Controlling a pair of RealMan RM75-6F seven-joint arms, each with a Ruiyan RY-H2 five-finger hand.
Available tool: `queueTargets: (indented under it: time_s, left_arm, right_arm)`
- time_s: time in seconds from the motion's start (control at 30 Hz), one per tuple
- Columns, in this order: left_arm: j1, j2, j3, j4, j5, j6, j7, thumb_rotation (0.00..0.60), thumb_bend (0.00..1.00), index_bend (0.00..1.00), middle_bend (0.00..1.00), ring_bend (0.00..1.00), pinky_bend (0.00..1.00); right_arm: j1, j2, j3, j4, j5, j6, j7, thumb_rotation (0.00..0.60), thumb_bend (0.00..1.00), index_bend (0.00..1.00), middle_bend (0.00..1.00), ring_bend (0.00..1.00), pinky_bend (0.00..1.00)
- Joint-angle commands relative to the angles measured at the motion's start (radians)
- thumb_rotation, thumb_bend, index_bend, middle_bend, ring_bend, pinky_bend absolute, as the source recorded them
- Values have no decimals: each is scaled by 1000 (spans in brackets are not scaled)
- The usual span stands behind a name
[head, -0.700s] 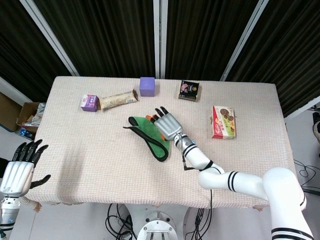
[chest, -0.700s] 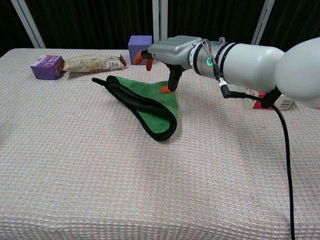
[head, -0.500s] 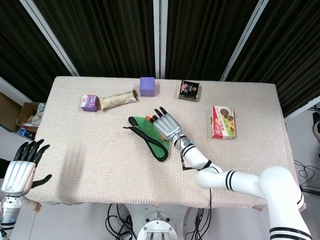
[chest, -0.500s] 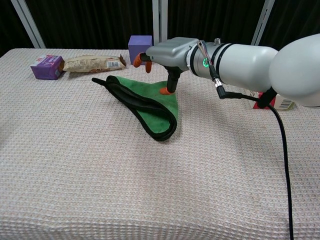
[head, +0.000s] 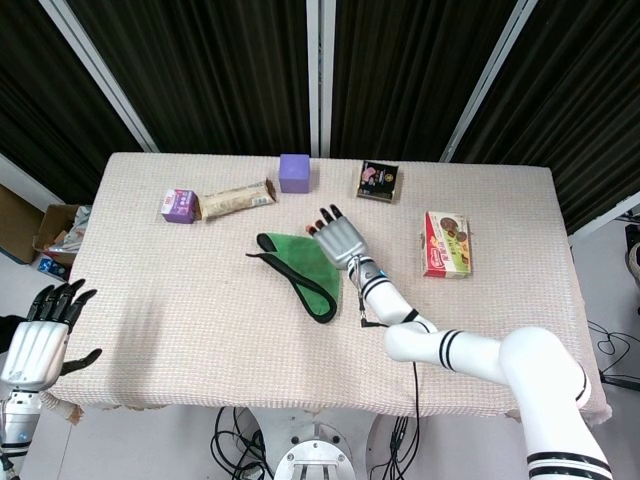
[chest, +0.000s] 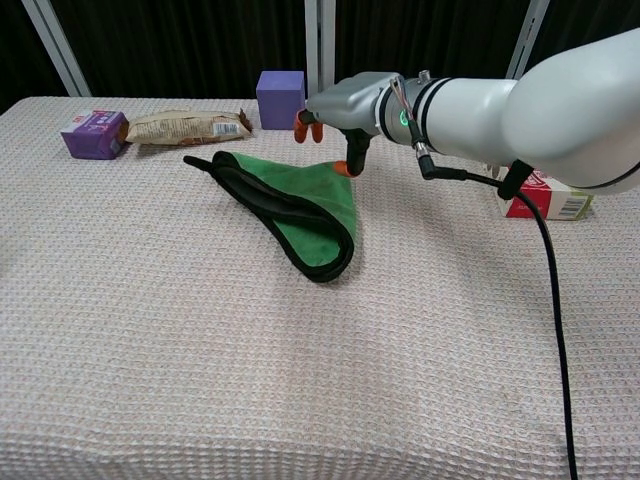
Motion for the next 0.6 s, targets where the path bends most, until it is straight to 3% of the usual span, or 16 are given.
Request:
queueTargets:
  time_s: [0.03, 0.4, 0.6]
  left_arm:
    - [0, -1, 1, 5, -2, -4, -6, 600, 54, 166, 66, 83, 87]
    - [4, 3, 0, 23, -15, -9, -24, 600, 54, 166, 66, 83, 87]
    - [8, 2, 1, 32, -17, -7, -33, 600, 54, 166, 66, 83, 87]
  right_arm:
    - [27, -33, -16, 55, 44, -30, -15, 600, 349, 241, 183, 0, 39]
    - [59, -103, -2, 168, 1, -80, 74, 600, 336, 327, 199, 0, 35]
    - [65, -132, -3, 211, -29, -72, 100, 600, 337, 485, 239, 0, 35]
